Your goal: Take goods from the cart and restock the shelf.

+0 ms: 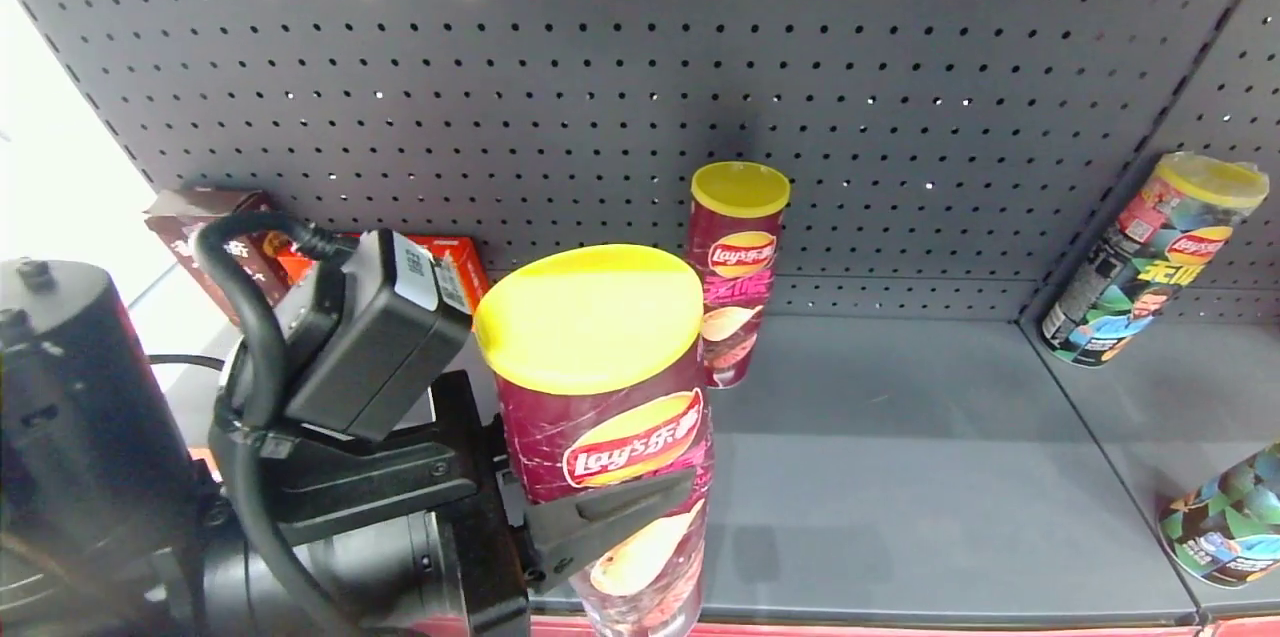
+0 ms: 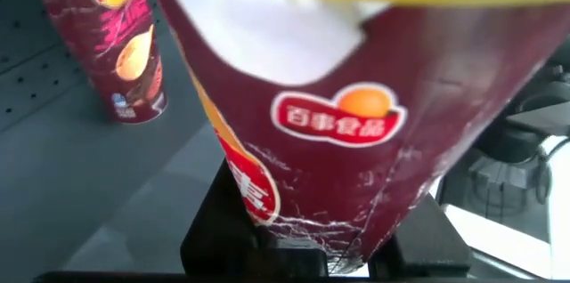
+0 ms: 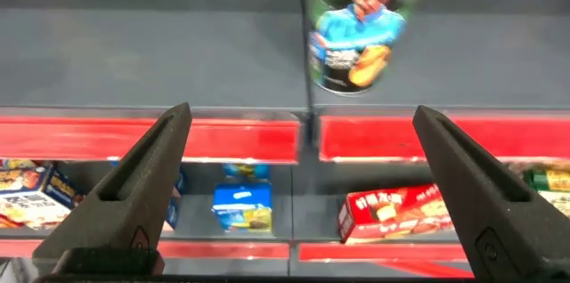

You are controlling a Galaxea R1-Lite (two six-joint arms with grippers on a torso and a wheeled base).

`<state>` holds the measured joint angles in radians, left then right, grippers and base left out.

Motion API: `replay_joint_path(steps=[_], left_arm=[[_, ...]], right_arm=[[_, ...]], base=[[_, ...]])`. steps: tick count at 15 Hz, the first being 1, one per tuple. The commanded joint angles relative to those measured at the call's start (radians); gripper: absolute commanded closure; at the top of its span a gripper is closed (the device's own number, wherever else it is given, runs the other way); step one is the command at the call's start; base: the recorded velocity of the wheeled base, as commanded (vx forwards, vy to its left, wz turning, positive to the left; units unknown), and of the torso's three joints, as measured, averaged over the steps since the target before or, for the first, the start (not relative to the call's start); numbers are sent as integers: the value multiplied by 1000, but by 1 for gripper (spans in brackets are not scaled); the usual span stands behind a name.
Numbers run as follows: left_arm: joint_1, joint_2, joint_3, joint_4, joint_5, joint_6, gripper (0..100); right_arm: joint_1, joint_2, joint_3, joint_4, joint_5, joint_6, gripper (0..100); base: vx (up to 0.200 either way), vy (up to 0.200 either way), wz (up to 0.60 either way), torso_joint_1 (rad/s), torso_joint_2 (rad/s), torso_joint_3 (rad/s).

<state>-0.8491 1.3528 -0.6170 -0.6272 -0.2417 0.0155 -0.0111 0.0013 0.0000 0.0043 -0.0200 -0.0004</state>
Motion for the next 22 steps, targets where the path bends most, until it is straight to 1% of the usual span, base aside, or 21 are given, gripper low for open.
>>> replay_joint_path(steps=[1,7,11,12,13,14,16,17,18,20,22], left_arm=[[-1,0,-1,-5,-1,0,100],[1,6,0,-14,2,1,100],[21,31,6,-14,5,11,100],[21,34,-12,-16,5,7,100],[21,34,-9,-14,5,6,100],[24,34,-3,-12,4,4,100],[38,28,14,-12,4,6,100],[41,26,22,-12,2,4,100],[56,23,26,-11,-1,4,100],[71,22,26,-9,-1,3,100],[71,22,30,-9,-1,3,100]], right_arm=[[-3,0,0,-1,0,-1,0],[-3,0,0,0,2,-3,0],[-3,5,-3,2,3,-12,0],[37,115,-198,11,66,62,0],[77,289,-318,16,89,168,0],[99,315,-368,16,112,151,0],[195,353,-405,57,244,42,0],[223,381,-419,63,264,0,0],[267,427,-440,63,293,-47,0],[361,536,-502,59,356,-64,0],[484,668,-575,54,359,-70,0]], base=[[0,0,0,0,0,0],[0,0,0,0,0,0],[0,0,0,0,0,0],[0,0,0,0,0,0],[0,0,0,0,0,0],[0,0,0,0,0,0],[0,0,0,0,0,0],[0,0,0,0,0,0],[0,0,0,0,0,0],[0,0,0,0,0,0],[0,0,0,0,0,0]])
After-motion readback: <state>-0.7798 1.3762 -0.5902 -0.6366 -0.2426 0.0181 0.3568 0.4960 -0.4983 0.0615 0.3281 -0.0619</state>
